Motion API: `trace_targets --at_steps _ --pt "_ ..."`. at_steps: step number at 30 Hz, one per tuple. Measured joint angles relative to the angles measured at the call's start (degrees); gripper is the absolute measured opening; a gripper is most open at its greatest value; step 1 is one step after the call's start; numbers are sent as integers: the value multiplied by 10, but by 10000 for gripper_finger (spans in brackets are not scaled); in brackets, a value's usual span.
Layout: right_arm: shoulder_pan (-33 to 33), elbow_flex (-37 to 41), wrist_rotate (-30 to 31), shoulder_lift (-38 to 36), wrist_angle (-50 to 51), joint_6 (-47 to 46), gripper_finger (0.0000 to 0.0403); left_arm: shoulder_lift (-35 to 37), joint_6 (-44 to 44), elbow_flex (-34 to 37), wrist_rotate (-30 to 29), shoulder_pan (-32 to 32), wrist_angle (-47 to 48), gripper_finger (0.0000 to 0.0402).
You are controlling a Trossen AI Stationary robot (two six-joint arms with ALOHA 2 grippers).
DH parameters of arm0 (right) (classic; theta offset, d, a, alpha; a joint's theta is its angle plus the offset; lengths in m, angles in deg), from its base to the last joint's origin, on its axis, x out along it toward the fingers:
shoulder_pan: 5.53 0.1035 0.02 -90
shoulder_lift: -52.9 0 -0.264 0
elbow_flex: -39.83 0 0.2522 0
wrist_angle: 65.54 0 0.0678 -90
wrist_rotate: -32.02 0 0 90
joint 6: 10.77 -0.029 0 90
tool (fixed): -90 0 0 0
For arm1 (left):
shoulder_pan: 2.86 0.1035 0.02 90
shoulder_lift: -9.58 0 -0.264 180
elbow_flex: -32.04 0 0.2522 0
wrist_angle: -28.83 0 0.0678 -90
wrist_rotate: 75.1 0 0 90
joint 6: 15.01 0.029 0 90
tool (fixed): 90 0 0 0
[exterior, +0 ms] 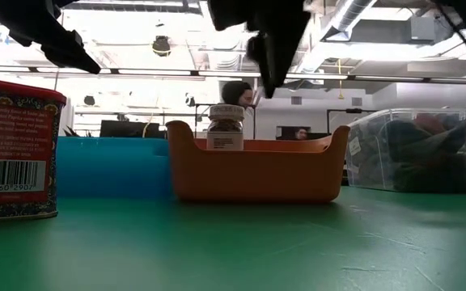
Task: Sort spices by type
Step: Put the white seasoning bottle into the orange bin
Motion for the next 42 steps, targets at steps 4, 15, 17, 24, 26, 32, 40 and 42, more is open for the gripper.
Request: trace_targets --at_steps 4,15,17,24,26,32,40,42 --pt "35 97 19 -61 -2 -76 344 0 4 0 0 0 0 245" --pt "152 360 -89 -259 -42 -462 344 0 5 0 0 0 -1 245" --pt "176 373 -105 -274 -50 -542 344 0 5 0 0 0 -1 245" --pt "253 376 -130 -292 -42 -770 344 0 5 0 0 0 -1 245" --pt "272 376 -129 -292 -31 -786 344 0 5 0 0 0 -1 245" --pt "318 409 -123 -301 -13 -853 344 0 11 0 0 0 0 245" --pt "352 510 -123 -362 -116 -959 344 0 16 0 0 0 1 245" --pt "356 534 -121 -377 -147 -974 344 0 16 0 0 0 1 245"
